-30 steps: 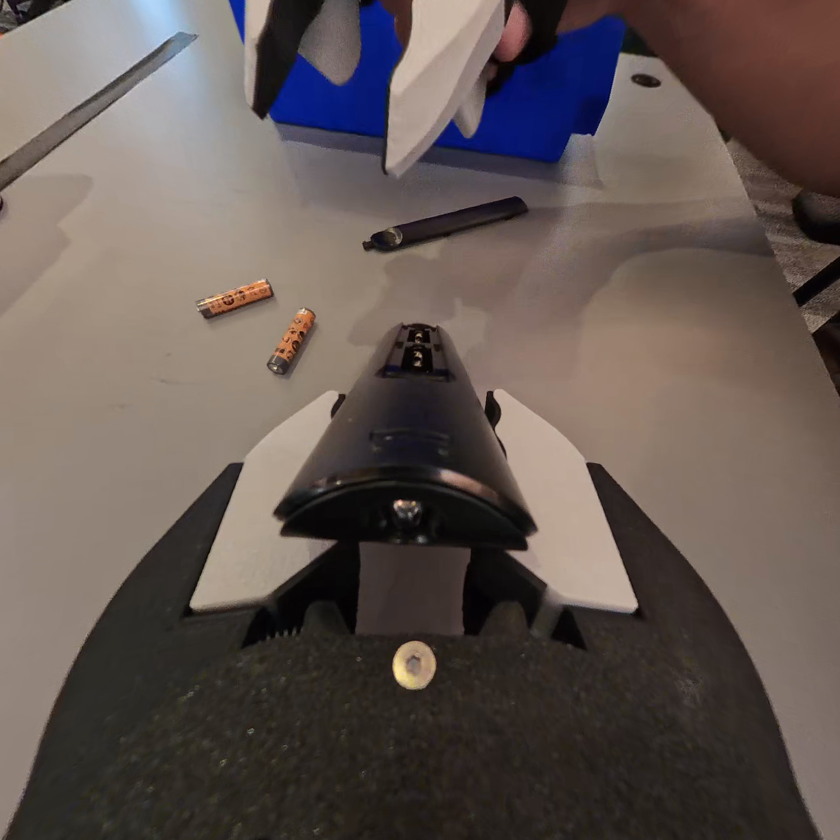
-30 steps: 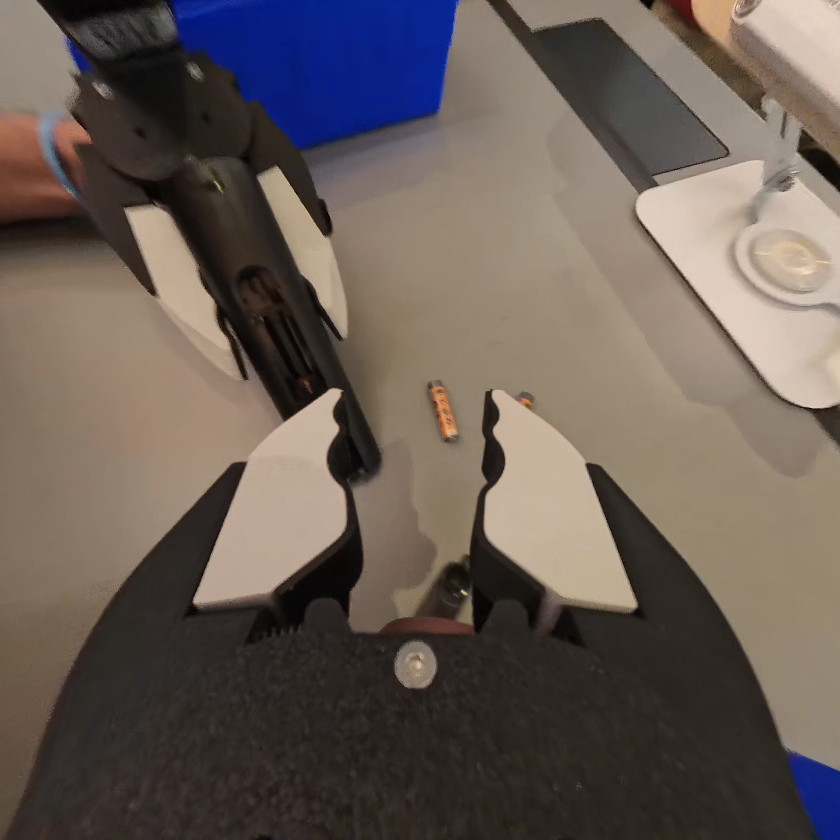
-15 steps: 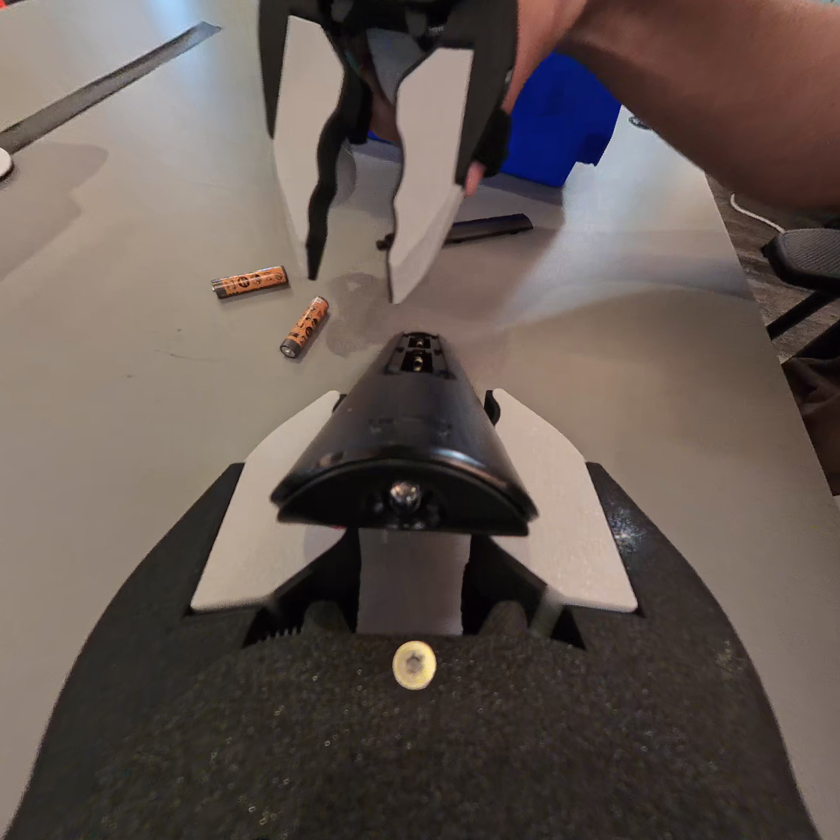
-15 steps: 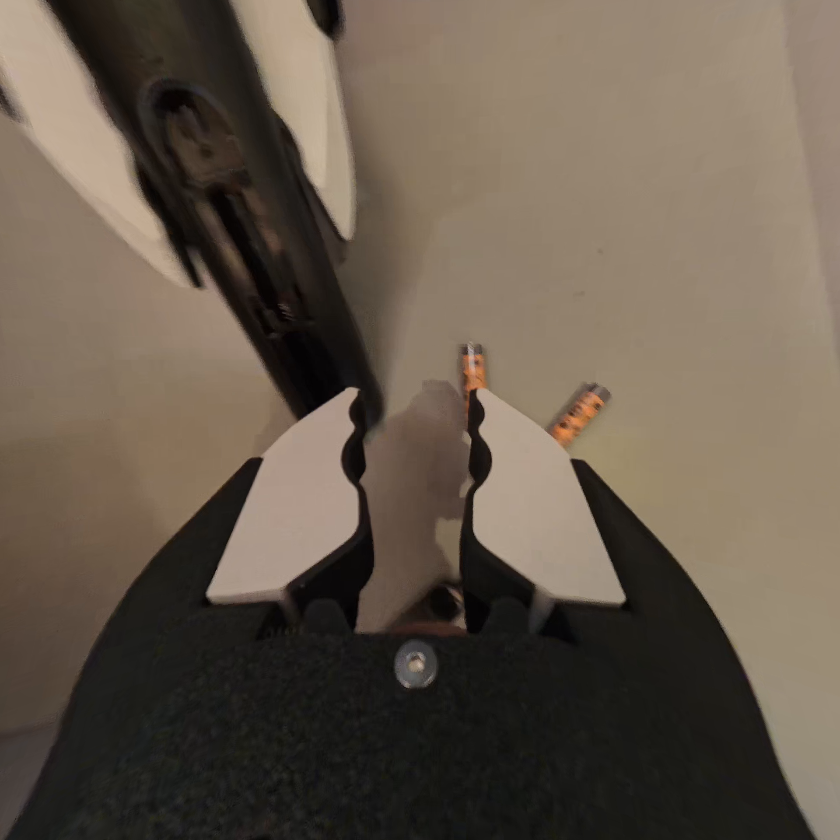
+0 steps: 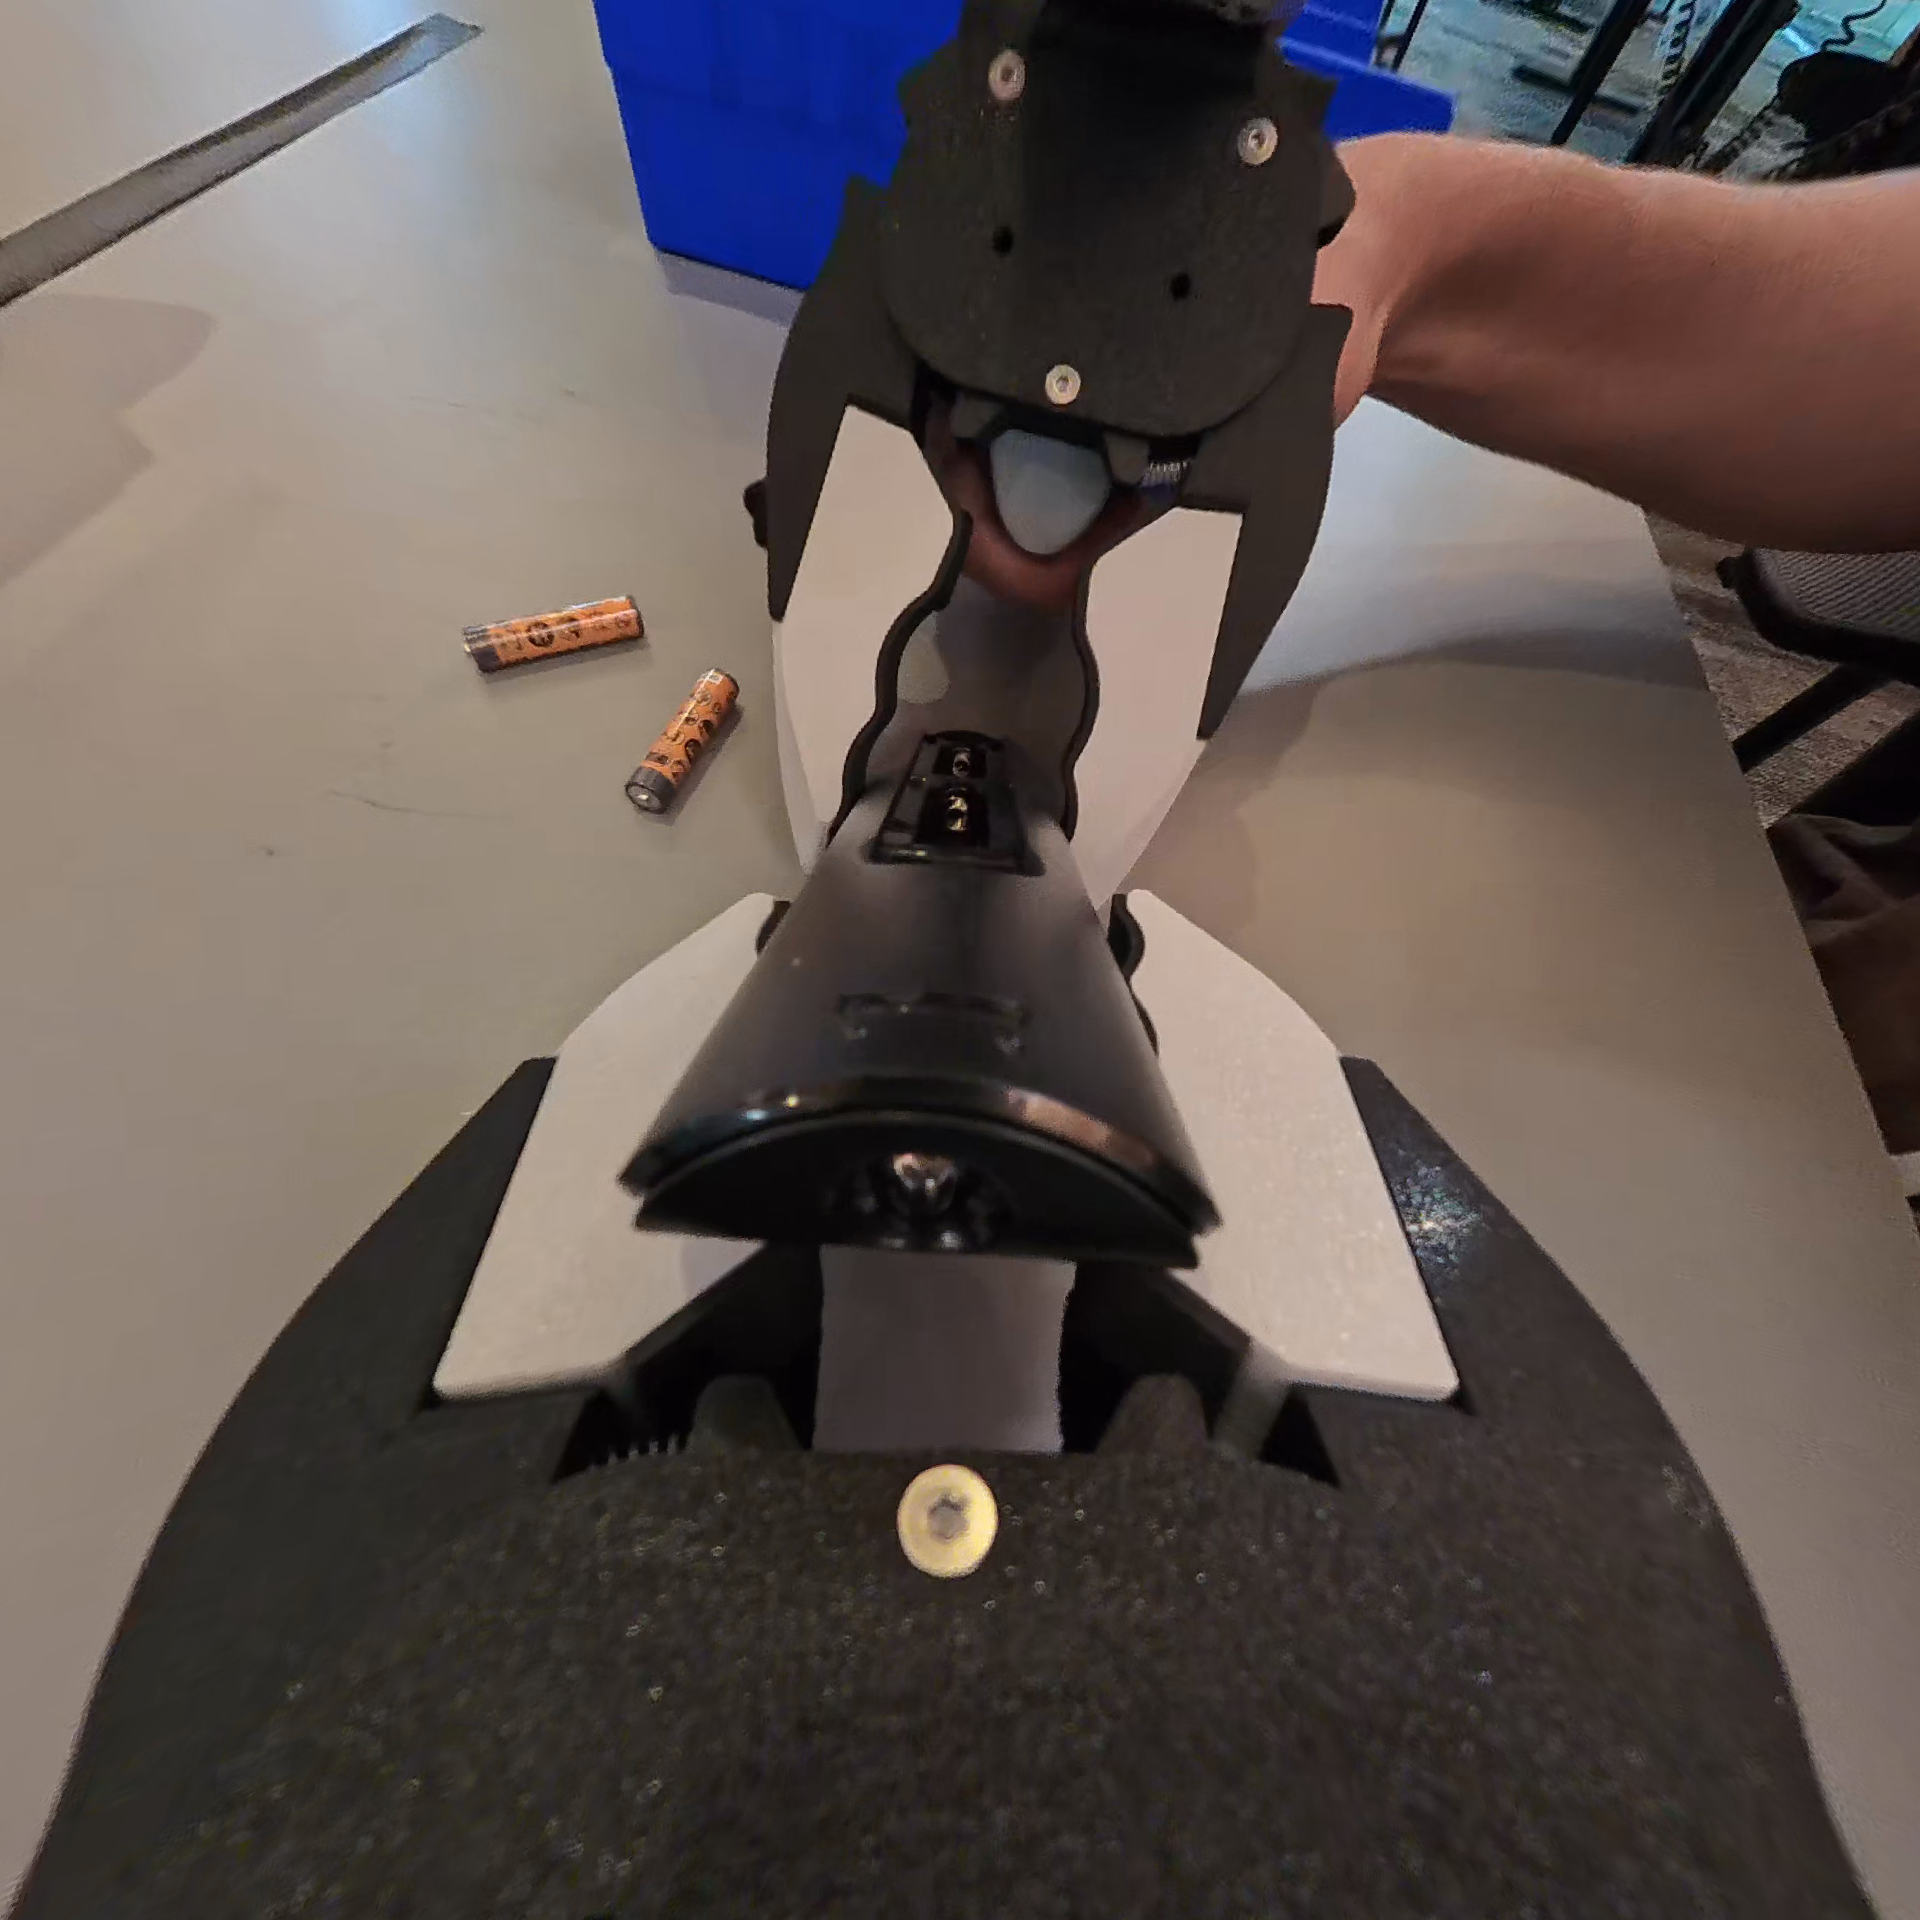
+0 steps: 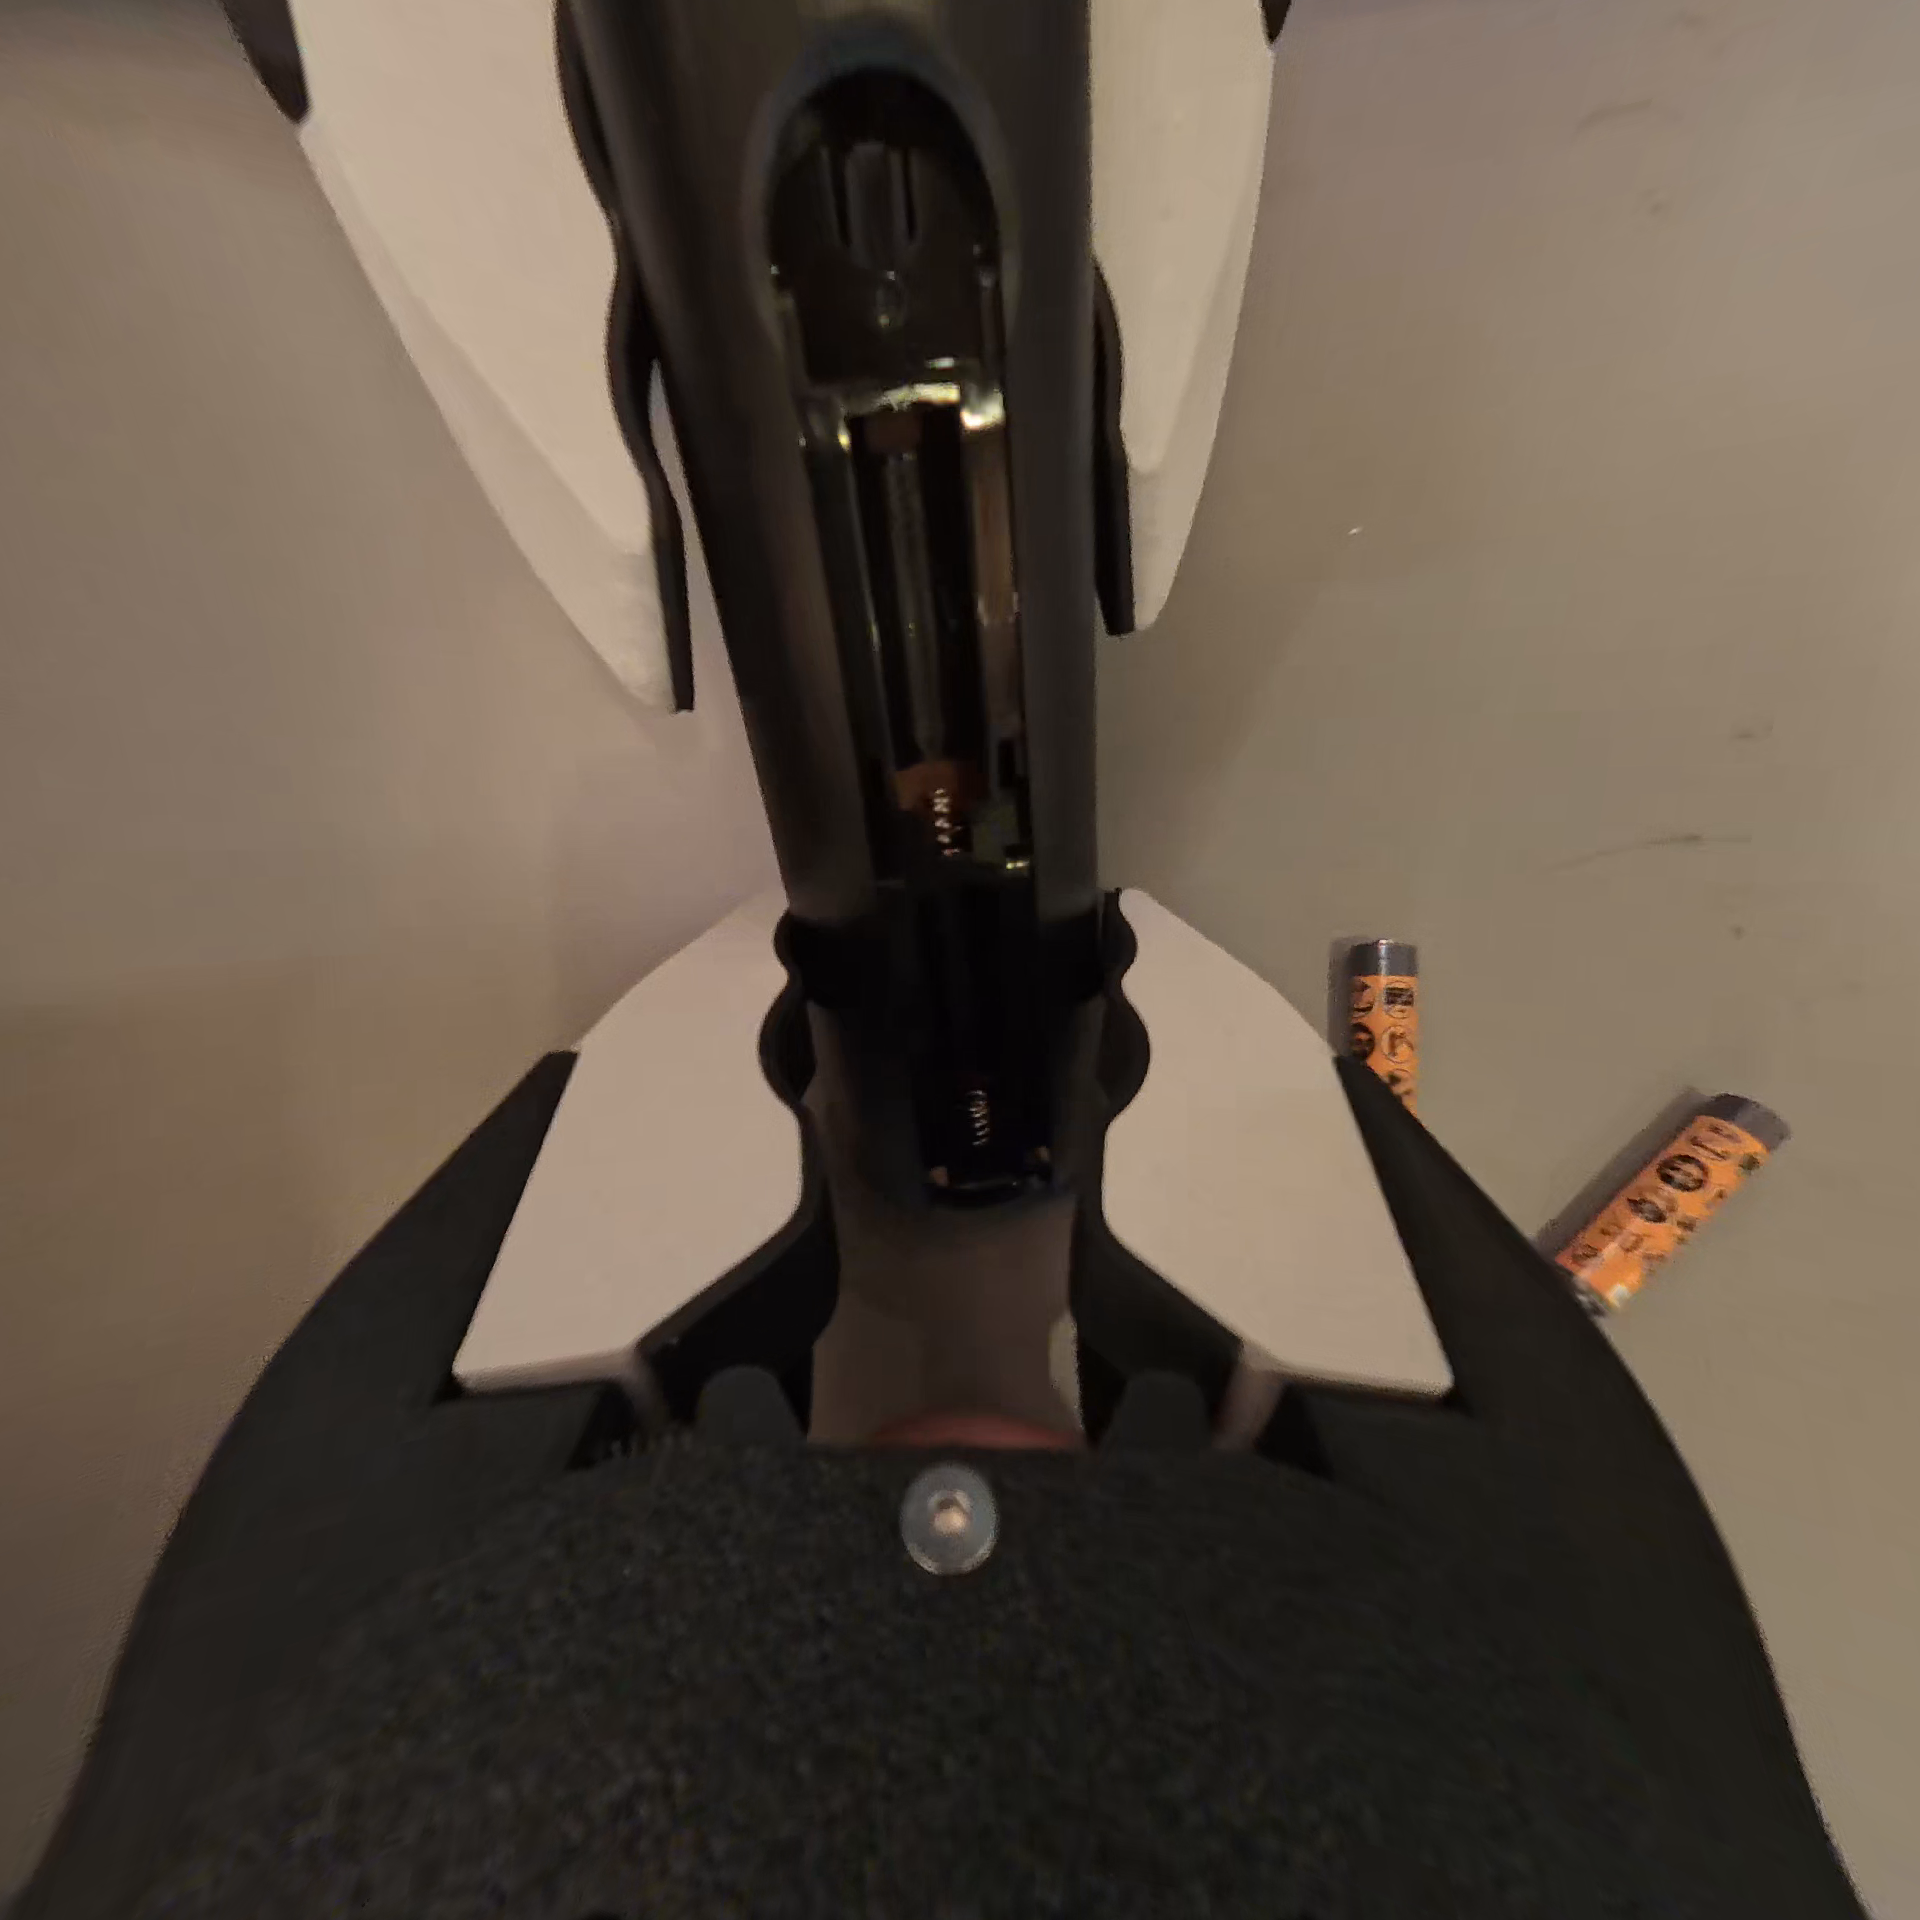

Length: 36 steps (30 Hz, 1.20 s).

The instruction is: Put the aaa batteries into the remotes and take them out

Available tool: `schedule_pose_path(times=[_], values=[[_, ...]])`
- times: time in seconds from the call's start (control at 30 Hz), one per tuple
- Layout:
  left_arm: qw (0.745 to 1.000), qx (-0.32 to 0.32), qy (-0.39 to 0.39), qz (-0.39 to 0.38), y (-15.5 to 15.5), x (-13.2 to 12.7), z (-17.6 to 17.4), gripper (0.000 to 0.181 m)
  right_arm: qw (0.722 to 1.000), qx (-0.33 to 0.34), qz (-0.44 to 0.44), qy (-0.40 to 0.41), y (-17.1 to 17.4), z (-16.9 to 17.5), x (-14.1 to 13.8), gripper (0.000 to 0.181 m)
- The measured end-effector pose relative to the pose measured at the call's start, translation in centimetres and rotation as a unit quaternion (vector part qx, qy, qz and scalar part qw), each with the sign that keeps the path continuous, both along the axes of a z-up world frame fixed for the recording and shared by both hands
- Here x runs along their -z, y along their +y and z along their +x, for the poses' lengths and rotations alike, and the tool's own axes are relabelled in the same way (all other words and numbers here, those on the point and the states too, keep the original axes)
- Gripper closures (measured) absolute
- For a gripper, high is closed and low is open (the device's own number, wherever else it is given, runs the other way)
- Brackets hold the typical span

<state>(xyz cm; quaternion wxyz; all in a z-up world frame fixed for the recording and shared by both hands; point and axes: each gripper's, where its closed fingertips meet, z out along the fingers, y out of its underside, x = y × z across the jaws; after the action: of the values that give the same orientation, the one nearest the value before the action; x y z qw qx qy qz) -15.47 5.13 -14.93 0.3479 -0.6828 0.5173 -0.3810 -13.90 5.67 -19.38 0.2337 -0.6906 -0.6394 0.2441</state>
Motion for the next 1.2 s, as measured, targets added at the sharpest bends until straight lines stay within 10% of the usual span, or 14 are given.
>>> schedule_pose_path(times=[0.73,1.2], values=[[0.999,-0.01,-0.022,0.038,-0.2,-0.9,0.7,0.101,0.988,-0.005,0.059,-0.142,-0.5,5.9,-3.1,0.131],[0.999,-0.013,0.003,0.045,-0.2,-0.1,0.5,0.107,0.996,0.015,0.04,-0.075,-0.3,5.0,-3.5,0.132]])
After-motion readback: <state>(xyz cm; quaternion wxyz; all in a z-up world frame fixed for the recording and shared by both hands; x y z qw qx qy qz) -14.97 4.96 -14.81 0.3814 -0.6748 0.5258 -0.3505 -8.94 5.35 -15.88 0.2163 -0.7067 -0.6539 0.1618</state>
